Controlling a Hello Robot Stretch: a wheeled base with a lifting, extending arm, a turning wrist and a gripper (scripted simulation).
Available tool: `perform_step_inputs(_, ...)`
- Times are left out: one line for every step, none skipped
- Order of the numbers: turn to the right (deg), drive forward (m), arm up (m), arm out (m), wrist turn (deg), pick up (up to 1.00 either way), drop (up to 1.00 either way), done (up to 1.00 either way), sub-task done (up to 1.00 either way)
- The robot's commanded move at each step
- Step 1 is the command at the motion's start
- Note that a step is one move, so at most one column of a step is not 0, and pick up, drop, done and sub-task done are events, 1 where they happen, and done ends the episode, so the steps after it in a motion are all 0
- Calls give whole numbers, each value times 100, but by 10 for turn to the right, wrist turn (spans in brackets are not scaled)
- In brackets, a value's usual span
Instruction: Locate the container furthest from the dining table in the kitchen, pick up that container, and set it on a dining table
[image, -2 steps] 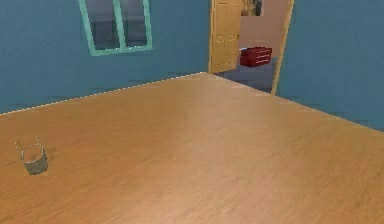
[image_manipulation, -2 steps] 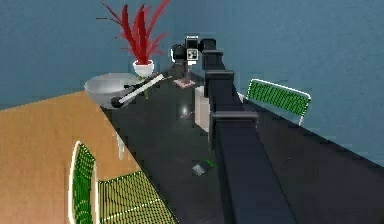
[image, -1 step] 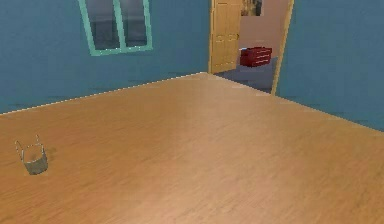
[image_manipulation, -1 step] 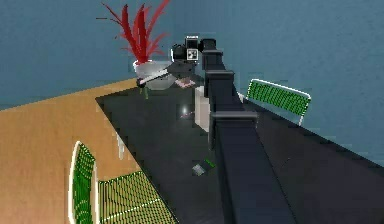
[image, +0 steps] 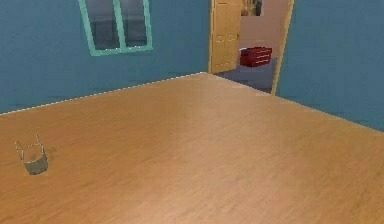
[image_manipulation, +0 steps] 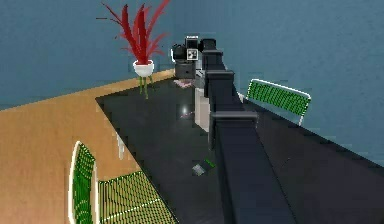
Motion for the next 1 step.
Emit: perform_step_inputs(0, 0, 0, 0, 150, 0, 0, 0, 0)
